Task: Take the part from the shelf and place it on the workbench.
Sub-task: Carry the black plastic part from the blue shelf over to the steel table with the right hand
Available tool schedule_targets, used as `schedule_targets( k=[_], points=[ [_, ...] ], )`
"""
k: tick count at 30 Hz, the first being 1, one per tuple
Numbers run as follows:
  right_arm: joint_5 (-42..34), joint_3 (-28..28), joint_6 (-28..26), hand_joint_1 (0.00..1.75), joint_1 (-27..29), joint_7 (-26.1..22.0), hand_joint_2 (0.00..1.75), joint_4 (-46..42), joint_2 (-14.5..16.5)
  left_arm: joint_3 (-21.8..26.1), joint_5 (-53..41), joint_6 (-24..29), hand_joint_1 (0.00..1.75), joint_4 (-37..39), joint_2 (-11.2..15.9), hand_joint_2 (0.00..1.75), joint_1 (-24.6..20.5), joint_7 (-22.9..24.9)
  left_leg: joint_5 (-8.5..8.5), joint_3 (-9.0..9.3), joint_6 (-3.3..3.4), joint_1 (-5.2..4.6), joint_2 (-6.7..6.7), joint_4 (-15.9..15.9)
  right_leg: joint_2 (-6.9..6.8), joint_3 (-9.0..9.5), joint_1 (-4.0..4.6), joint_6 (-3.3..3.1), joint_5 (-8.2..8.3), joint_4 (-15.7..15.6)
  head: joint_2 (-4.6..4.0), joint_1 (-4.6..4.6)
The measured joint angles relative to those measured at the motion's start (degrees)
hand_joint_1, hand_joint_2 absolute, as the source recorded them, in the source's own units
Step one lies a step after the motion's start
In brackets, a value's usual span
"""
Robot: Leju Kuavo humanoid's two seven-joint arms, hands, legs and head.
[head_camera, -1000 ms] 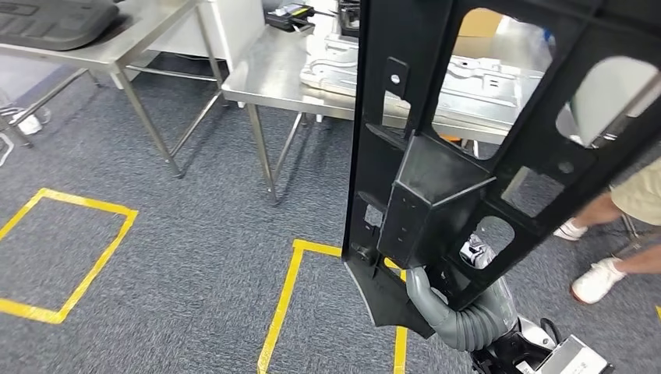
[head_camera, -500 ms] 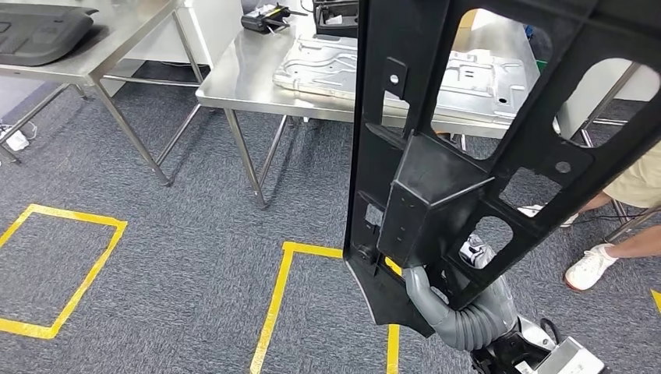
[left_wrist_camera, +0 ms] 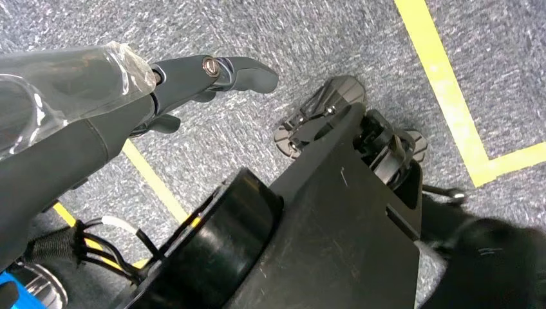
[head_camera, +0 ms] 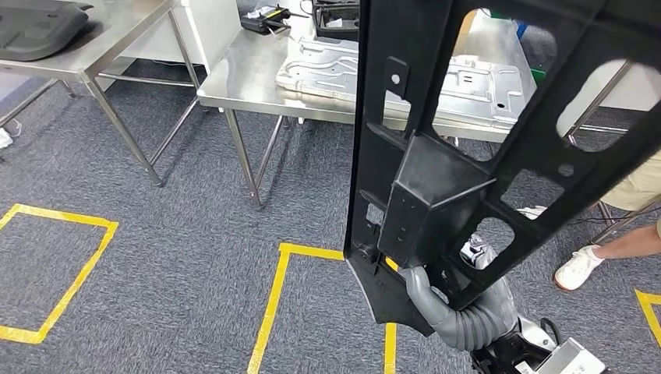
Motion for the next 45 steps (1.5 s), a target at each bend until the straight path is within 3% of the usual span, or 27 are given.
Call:
schedule_targets(
  k=[1,2,3,6,8,12,14,16,17,18,20,21,23,24,26,27,28,29,31,32,33,34,36,38,42,43,45],
  points=[
    [0.00,0.01,-0.02,1.75,0.03,0.01,1.75,0.01,0.00,0.00,0.03,0.01,0.00,0.00,-0.01,1.75,0.02,0.02,-0.09,0.03,0.02,-0.01,0.03,0.01,-0.01,-1.95,-0.06,0.21,-1.15,3.56,0.00,0.01],
    [-0.02,0.01,-0.04,1.75,0.06,0.01,1.75,0.01,0.00,0.00,0.05,0.01,0.00,0.00,-0.01,1.75,0.04,0.03,-0.21,0.10,0.00,0.00,0.05,0.03,-0.03,-3.09,-0.14,0.37,-1.26,5.37,0.00,0.00],
    [-0.08,0.01,-0.07,1.75,0.07,0.01,1.75,0.02,0.00,0.00,0.07,0.01,0.00,0.00,-0.01,1.75,0.05,0.05,-0.38,0.26,-0.08,0.04,0.04,0.04,-0.08,-3.03,-0.24,0.49,-0.22,4.81,0.00,0.00],
    [-0.58,0.01,-0.16,1.75,0.05,-0.02,1.75,0.02,0.01,-0.01,0.09,0.03,0.00,0.00,-0.01,1.75,0.07,0.07,-1.28,1.26,-0.77,0.07,0.13,0.12,-1.49,2.38,-0.27,0.48,5.60,-6.64,0.00,0.01],
    [-0.98,0.00,-0.20,1.75,0.00,-0.06,1.75,0.02,0.03,-0.03,0.10,0.06,0.00,0.00,0.01,1.75,0.14,0.08,-1.91,1.67,-1.40,-0.20,0.39,0.16,-2.20,4.45,0.04,-0.35,6.57,-11.00,0.00,-0.05],
    [-1.51,-0.01,-0.30,1.75,-0.02,-0.15,1.75,0.00,0.07,-0.05,0.14,0.07,0.00,0.00,0.02,1.75,0.09,0.08,-3.37,1.94,-2.66,0.07,1.12,1.14,-0.67,4.99,0.24,-2.23,5.81,-11.25,0.00,-0.14],
    [-1.64,-0.01,-0.29,1.75,-0.05,-0.20,1.75,-0.01,0.09,-0.05,0.16,0.07,0.00,0.00,0.02,1.75,0.06,0.02,-6.08,-1.04,-3.13,0.24,0.70,7.40,0.08,5.60,0.08,-2.92,5.47,-11.34,0.00,-0.30],
    [-1.73,-0.01,-0.29,1.75,-0.03,-0.21,1.75,-0.01,0.13,-0.01,0.29,0.01,0.00,0.00,0.02,1.75,-0.19,-0.11,-8.90,-6.31,-3.32,0.24,0.35,16.25,0.98,5.90,0.17,-3.25,5.12,-11.33,0.00,-0.39],
    [-1.74,-0.01,-0.29,1.75,-0.01,-0.21,1.75,-0.01,0.14,0.02,0.35,-0.02,0.00,0.00,0.01,1.75,-0.36,-0.18,-9.00,-8.14,-3.31,0.22,0.28,18.69,1.54,6.11,0.23,-3.28,4.95,-11.33,0.00,-0.40],
    [-1.74,-0.01,-0.29,1.75,0.00,-0.20,1.75,-0.01,0.15,0.03,0.36,-0.05,0.00,0.00,0.01,1.75,-0.52,-0.19,-7.95,-8.90,-3.18,0.20,0.21,18.90,2.16,6.38,0.28,-3.27,4.76,-11.33,0.00,-0.40],
    [-1.73,0.00,-0.29,1.75,0.00,-0.20,1.75,-0.01,0.17,0.01,0.33,-0.04,0.00,0.00,-0.01,1.75,-0.46,-0.15,-2.88,-7.10,-2.64,0.12,-0.57,12.45,3.60,7.12,0.31,-3.14,4.33,-11.33,0.00,-0.40],
    [-1.73,0.01,-0.29,1.75,0.01,-0.21,1.75,0.00,0.18,0.00,0.32,-0.02,0.00,0.01,0.03,1.75,-0.31,-0.11,-0.61,-5.57,-2.22,0.09,-1.88,8.23,4.29,7.39,0.29,-3.00,4.12,-11.34,0.00,-0.38],
    [-1.72,0.01,-0.27,1.75,-0.01,-0.24,1.75,0.01,0.21,-0.01,0.29,0.00,0.00,0.03,0.10,1.75,-0.05,-0.03,1.54,-3.50,-1.65,-0.04,-4.12,2.25,5.44,7.42,0.17,-2.52,3.82,-11.34,0.00,-0.41],
    [-1.67,0.01,-0.28,1.75,0.03,-0.27,1.75,0.01,0.23,-0.01,0.30,0.00,0.00,0.04,0.13,1.75,-0.04,-0.01,1.31,-3.22,-1.47,-0.14,-4.67,1.45,5.86,7.28,-0.02,-2.19,3.75,-11.43,0.00,-0.42],
    [-1.39,-0.02,-0.30,1.75,0.13,-0.34,1.75,-0.01,0.23,-0.02,0.29,-0.02,0.00,0.04,0.05,1.75,-0.17,-0.01,1.18,-2.73,-1.19,-0.13,-4.17,0.74,6.30,7.22,-0.29,-1.49,3.57,-11.67,0.01,-0.48],
    [-1.21,-0.03,-0.32,1.75,0.17,-0.37,1.75,-0.02,0.22,-0.02,0.29,-0.03,0.00,0.03,-0.01,1.75,-0.23,-0.01,1.22,-2.38,-1.01,0.01,-3.95,0.42,6.07,7.34,-0.35,-1.24,3.42,-11.66,0.01,-0.46],
    [-1.00,-0.05,-0.33,1.75,0.10,-0.39,1.75,-0.02,0.19,-0.02,0.28,-0.04,0.00,0.03,-0.06,1.75,-0.21,-0.02,1.22,-1.79,-0.79,0.16,-3.64,-0.01,4.62,6.89,-0.21,-0.96,2.81,-10.45,0.01,-0.36],
    [-0.84,-0.07,-0.34,1.75,0.04,-0.40,1.75,-0.03,0.17,-0.03,0.28,-0.04,0.00,0.02,-0.11,1.75,-0.13,-0.02,1.15,-1.27,-0.55,0.25,-3.29,-0.35,2.96,5.76,-0.13,-0.74,1.72,-8.02,0.01,-0.27],
    [-0.68,-0.08,-0.36,1.75,-0.05,-0.40,1.75,-0.02,0.18,-0.04,0.27,-0.03,0.00,0.02,-0.09,1.75,0.05,-0.02,0.66,-0.40,-0.17,0.11,-2.51,-0.58,0.17,1.51,-0.02,-0.22,-1.20,-0.46,0.00,-0.10],
    [-0.65,-0.08,-0.36,1.75,-0.01,-0.37,1.75,-0.02,0.19,-0.04,0.27,-0.03,0.00,0.02,-0.09,1.75,0.11,-0.02,0.36,-0.13,-0.12,0.07,-2.16,-0.57,0.02,-0.66,-0.11,-0.03,-2.09,2.88,0.00,-0.09],
    [-0.60,-0.07,-0.36,1.75,0.03,-0.33,1.75,-0.01,0.20,-0.04,0.27,-0.03,0.00,0.02,-0.09,1.75,0.14,-0.02,0.01,0.20,-0.19,0.06,-1.86,-0.57,0.00,-2.05,-0.23,0.17,-1.89,4.48,0.00,-0.09],
    [-0.52,-0.07,-0.36,1.75,0.05,-0.30,1.75,-0.01,0.20,-0.04,0.27,-0.02,0.00,0.02,-0.10,1.75,0.17,-0.02,-0.36,0.61,-0.30,0.09,-1.63,-0.56,-0.03,-2.38,-0.36,0.33,-0.63,4.04,0.00,-0.10],
    [-0.31,-0.05,-0.36,1.75,0.05,-0.25,1.75,0.00,0.20,-0.06,0.26,-0.01,0.00,0.03,-0.10,1.75,0.22,-0.02,-1.31,1.72,-0.79,0.24,-1.34,-0.55,-0.33,0.38,-0.67,0.69,4.14,-3.07,0.00,-0.08],
    [-0.19,-0.06,-0.36,1.75,0.05,-0.21,1.75,0.01,0.24,-0.09,0.22,0.00,0.00,0.05,-0.05,1.75,0.24,-0.02,-2.34,2.38,-1.48,0.11,-1.23,-0.49,-0.53,3.51,-0.69,0.44,6.85,-9.73,0.00,-0.08],
    [-0.14,-0.08,-0.36,1.75,0.14,-0.15,1.75,-0.02,0.31,-0.12,0.17,0.01,0.00,0.07,-0.01,1.75,0.24,-0.02,-3.61,2.68,-2.68,0.27,-1.12,-0.17,-0.22,4.30,-0.26,-1.61,6.09,-10.91,0.00,-0.24],
    [-0.13,-0.08,-0.36,1.75,0.13,-0.16,1.75,-0.02,0.31,-0.13,0.17,0.01,0.00,0.07,-0.02,1.75,0.20,-0.02,-4.29,2.23,-2.95,0.43,-1.07,1.16,-0.20,4.54,-0.22,-2.04,5.86,-10.94,0.00,-0.27],
    [-0.11,-0.07,-0.36,1.75,0.10,-0.18,1.75,-0.03,0.33,-0.11,0.21,0.01,0.00,0.06,-0.03,1.75,0.12,-0.09,-6.88,-1.29,-3.30,0.55,-0.99,8.15,-0.24,5.20,-0.20,-2.78,5.35,-11.00,0.00,-0.36]
  ],
)
